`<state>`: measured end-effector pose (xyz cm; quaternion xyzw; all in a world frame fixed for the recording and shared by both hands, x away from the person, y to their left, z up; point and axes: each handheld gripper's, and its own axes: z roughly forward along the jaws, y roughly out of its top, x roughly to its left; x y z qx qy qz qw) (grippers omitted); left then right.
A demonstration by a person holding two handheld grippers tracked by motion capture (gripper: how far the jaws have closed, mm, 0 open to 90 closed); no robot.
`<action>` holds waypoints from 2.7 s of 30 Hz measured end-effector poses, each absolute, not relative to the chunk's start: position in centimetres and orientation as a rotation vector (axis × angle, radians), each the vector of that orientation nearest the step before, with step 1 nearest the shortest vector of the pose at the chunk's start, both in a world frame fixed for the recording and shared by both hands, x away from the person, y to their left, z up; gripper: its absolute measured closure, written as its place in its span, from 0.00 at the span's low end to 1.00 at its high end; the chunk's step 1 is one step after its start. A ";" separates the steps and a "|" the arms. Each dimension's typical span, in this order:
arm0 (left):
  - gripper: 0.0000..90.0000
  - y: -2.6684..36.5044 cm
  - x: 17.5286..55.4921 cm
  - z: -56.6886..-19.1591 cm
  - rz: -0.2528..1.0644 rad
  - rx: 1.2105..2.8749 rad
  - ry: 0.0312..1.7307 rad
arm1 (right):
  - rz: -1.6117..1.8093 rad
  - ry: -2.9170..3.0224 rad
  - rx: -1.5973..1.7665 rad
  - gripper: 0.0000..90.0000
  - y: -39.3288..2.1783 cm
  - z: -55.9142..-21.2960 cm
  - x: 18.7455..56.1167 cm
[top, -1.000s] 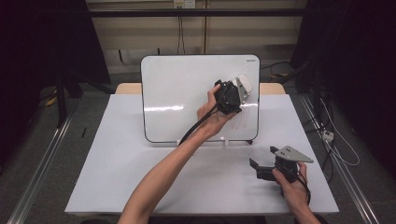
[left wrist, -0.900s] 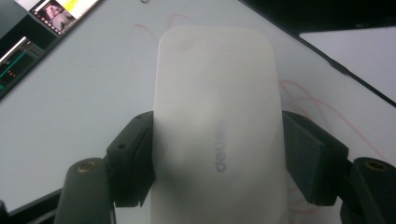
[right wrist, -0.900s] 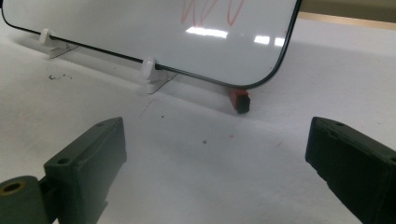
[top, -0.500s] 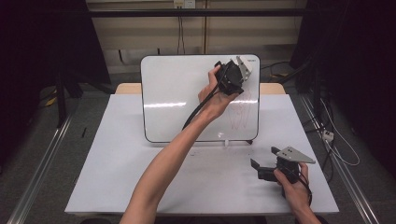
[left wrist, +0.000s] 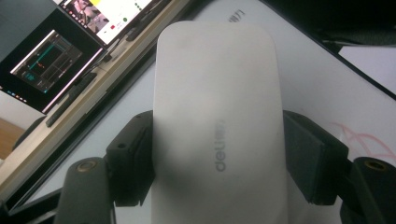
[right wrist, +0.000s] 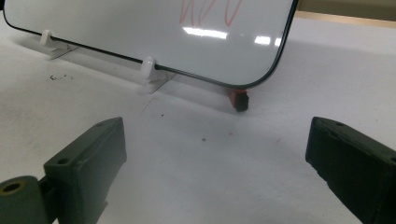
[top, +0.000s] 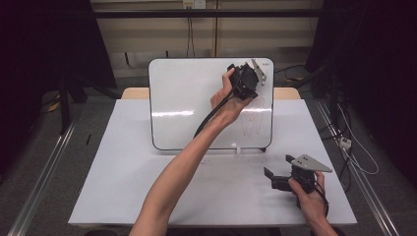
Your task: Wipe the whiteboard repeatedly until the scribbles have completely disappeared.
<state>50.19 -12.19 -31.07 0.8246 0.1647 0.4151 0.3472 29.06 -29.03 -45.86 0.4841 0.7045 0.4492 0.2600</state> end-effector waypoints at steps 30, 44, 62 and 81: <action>0.34 -13.4 47.5 -34.2 1.009 2.167 0.259 | 1.214 1.912 1.298 0.05 -28.9 -45.8 29.0; 0.34 -11.2 50.8 -30.1 1.074 2.088 0.488 | 1.213 1.904 1.302 0.05 -29.2 -45.8 28.8; 0.34 -10.3 50.8 -30.1 1.147 2.064 0.562 | 1.211 1.908 1.301 0.05 -29.1 -45.8 28.8; 0.34 -11.4 51.3 -30.2 1.127 2.030 0.526 | 1.211 1.902 1.298 0.06 -29.2 -45.8 28.8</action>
